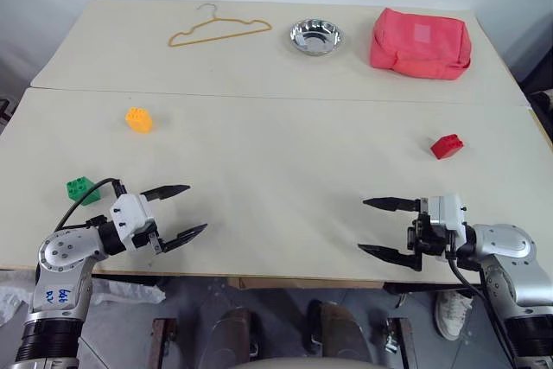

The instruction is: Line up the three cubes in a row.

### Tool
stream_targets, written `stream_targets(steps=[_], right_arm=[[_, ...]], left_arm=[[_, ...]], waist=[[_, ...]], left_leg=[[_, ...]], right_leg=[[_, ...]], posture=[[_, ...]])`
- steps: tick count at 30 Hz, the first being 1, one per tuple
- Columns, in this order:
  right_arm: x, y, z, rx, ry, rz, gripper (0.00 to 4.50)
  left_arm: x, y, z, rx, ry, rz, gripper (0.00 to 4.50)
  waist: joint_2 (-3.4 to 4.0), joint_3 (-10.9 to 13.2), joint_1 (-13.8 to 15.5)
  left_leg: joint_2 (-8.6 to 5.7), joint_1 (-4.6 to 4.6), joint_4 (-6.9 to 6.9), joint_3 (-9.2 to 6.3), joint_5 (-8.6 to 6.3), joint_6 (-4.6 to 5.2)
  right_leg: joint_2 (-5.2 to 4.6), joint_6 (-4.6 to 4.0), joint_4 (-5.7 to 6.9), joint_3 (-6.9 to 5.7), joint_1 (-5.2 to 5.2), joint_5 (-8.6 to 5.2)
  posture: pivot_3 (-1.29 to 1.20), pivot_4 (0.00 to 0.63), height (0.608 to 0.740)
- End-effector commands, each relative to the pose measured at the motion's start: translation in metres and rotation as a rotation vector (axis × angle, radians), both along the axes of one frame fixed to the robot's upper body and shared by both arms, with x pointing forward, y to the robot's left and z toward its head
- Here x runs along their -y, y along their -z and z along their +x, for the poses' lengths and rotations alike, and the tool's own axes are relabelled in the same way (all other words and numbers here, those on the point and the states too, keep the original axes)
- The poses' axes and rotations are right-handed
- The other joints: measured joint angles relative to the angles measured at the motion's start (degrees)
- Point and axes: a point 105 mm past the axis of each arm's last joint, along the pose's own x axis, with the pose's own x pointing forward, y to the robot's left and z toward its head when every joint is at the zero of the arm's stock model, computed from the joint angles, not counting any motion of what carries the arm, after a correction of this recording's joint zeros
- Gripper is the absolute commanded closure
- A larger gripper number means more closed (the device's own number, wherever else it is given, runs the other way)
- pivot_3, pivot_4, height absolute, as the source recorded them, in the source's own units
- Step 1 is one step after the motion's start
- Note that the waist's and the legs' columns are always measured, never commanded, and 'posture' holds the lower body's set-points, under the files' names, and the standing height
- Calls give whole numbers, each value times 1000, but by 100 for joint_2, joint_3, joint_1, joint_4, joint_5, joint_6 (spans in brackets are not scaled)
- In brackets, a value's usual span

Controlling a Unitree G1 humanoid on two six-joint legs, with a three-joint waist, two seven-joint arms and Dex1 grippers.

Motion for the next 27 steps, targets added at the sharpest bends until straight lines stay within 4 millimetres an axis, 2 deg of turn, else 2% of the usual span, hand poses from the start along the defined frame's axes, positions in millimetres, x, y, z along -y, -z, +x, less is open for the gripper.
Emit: stream_targets(steps=[1, 3, 5, 9, 11, 14, 16, 20, 21, 25, 27], right_arm=[[10, -18, 7, 89, 85, 45, 0], [20, -28, 12, 127, 162, 78, 0], [32, -37, 14, 147, 243, 105, 0], [70, -49, 8, 169, 481, 167, 0], [88, -46, 3, 187, 605, 174, 0], [117, -35, -10, 212, 806, 177, 0], [133, -28, -18, 215, 926, 178, 0], [146, -11, -25, 169, 1047, 157, 0], [148, -9, -22, 142, 1089, 166, 0], [145, -16, 8, 94, 1125, 122, 0], [144, -27, 23, 97, 1104, 142, 0]], left_arm=[[-8, -15, 4, 23, -38, -37, 31], [-4, -23, 8, 20, -45, -97, 31], [8, -30, 9, 7, -5, -130, 31], [56, -43, -3, -48, 212, -204, 31], [80, -40, -8, -51, 331, -162, 31], [110, -40, -4, -68, 440, -168, 31], [123, -38, -2, -81, 486, -161, 31], [135, -37, 3, -107, 529, -166, 31], [138, -37, 5, -102, 537, -163, 31], [138, -43, 12, -48, 540, -159, 31], [139, -47, 15, -39, 529, -177, 31]], waist=[[0, 0, 3], [0, 0, 14], [0, 0, 37], [0, 0, 139], [0, -1, 153], [1, -1, 164], [2, -2, 146], [14, -9, 69], [14, -9, 65], [14, -9, -14], [17, -9, -21]], left_leg=[[0, 0, 0, 0, 0, 0], [0, -1, 1, -1, 0, 0], [-1, -2, 3, -2, 0, 0], [-2, -3, 2, -8, 0, 0], [-7, -4, 3, -8, 0, 0], [-9, -2, 3, -4, 0, 0], [-10, 0, 3, 0, 1, 0], [-5, 11, -7, 21, 1, -1], [-2, 13, -9, 21, 2, -2], [0, 19, 0, 31, 3, -2], [0, 25, 0, 34, 3, -1]], right_leg=[[0, 0, 0, 0, 0, 0], [0, 0, 1, -1, 0, 0], [-1, 0, 1, 0, 1, 0], [-1, 1, 0, 0, 2, 1], [-2, 1, 0, 0, 4, 1], [1, 1, -1, 1, 6, 1], [2, 2, 2, 4, 6, 1], [9, 2, 5, 20, -1, 1], [10, 2, 4, 21, -1, 1], [10, 1, 17, 38, -1, 1], [8, 1, 22, 44, -3, 1]], posture=[[0, 150, 740], [0, 150, 740], [0, 150, 740], [0, 150, 740], [0, 150, 740], [0, 150, 740], [0, 150, 740], [0, 150, 740], [0, 150, 740], [0, 150, 740], [0, 150, 740]])
